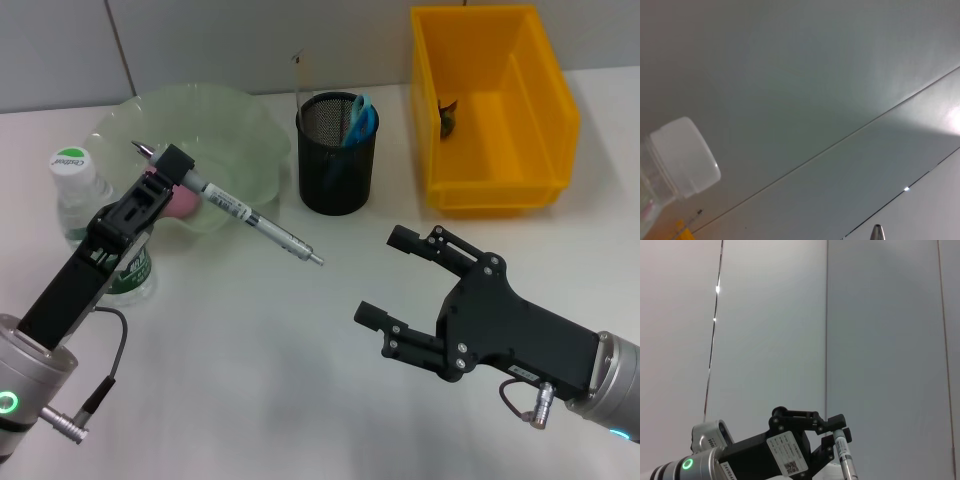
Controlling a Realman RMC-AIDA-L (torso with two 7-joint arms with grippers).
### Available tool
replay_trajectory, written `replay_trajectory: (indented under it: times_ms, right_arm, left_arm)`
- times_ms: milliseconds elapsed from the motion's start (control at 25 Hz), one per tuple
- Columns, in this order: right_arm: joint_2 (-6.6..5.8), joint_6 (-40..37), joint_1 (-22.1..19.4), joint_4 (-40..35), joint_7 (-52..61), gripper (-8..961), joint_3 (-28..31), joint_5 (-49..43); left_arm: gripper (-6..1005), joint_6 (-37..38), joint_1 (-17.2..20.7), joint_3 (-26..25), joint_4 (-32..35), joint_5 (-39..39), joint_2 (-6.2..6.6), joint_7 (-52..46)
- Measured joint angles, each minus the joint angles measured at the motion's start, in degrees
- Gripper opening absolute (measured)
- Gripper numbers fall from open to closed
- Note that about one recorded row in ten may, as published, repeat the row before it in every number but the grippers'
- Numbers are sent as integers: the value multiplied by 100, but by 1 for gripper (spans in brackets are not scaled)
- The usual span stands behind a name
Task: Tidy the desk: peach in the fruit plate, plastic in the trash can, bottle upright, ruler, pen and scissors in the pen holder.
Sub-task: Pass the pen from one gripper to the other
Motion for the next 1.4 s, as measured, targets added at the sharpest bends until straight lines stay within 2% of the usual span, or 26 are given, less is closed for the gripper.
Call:
replay_trajectory:
  times_ms: [680, 1040, 1400]
  right_arm:
    - [0, 91, 230, 17, -279, 784, 0, 8]
    - [0, 350, 577, 226, -312, 784, 23, 10]
    - [0, 391, 854, 674, -615, 785, 294, 10]
  left_arm:
    - [138, -239, -50, -18, -201, 9, -4, -171]
    - [138, -206, -118, -24, -305, 2, -9, -135]
    - [137, -268, -154, -160, -424, 33, -9, 7]
